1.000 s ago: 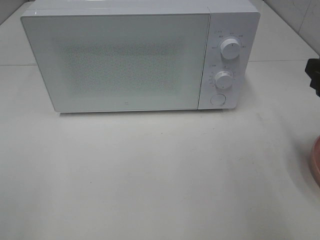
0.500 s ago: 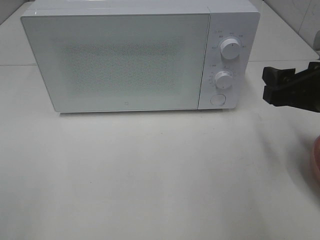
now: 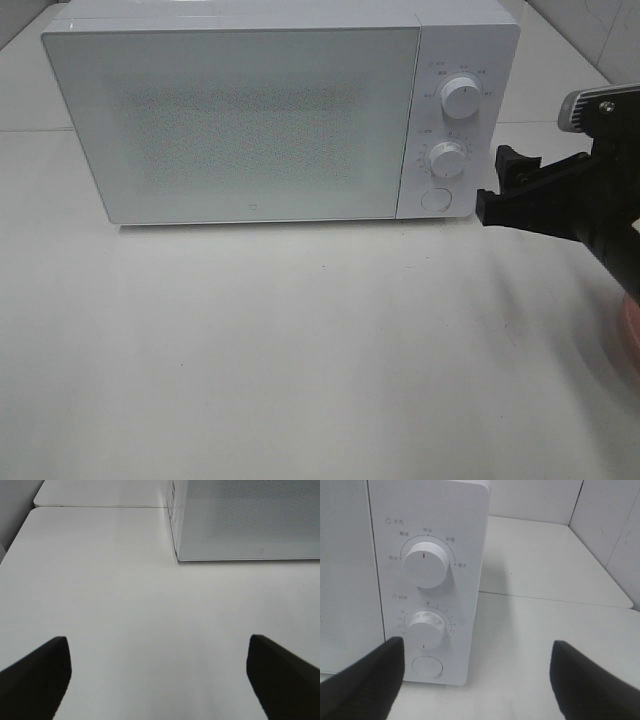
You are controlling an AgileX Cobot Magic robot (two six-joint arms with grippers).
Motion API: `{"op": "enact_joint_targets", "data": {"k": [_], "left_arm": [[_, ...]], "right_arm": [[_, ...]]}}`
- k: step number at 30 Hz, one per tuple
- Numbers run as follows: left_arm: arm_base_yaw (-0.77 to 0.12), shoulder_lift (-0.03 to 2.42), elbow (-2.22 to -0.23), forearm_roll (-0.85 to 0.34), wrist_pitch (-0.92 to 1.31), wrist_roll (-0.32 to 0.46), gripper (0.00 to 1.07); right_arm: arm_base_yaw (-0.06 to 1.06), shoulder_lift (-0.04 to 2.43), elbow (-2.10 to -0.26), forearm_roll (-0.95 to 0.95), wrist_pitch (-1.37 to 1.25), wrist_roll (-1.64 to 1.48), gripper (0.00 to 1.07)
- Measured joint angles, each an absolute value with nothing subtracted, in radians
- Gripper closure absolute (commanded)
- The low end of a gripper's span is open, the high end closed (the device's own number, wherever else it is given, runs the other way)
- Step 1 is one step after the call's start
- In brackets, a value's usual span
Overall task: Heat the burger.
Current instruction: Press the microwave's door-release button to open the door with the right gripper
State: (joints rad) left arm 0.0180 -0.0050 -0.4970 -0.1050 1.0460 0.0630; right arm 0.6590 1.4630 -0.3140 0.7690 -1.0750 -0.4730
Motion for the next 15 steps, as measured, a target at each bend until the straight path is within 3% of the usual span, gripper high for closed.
{"op": "enact_joint_targets", "data": {"k": [8, 15], "left_arm": [[0.018, -0.005, -0.497, -0.105, 1.046, 0.063, 0.19], [0.018, -0.005, -0.497, -0.105, 1.046, 0.063, 0.19]], "right_arm": [[0.782, 1.562, -0.331, 0.862, -1.138, -0.473, 0.31], [0.803, 1.617, -0.338, 0.867, -1.159, -0.429, 0.31]]}}
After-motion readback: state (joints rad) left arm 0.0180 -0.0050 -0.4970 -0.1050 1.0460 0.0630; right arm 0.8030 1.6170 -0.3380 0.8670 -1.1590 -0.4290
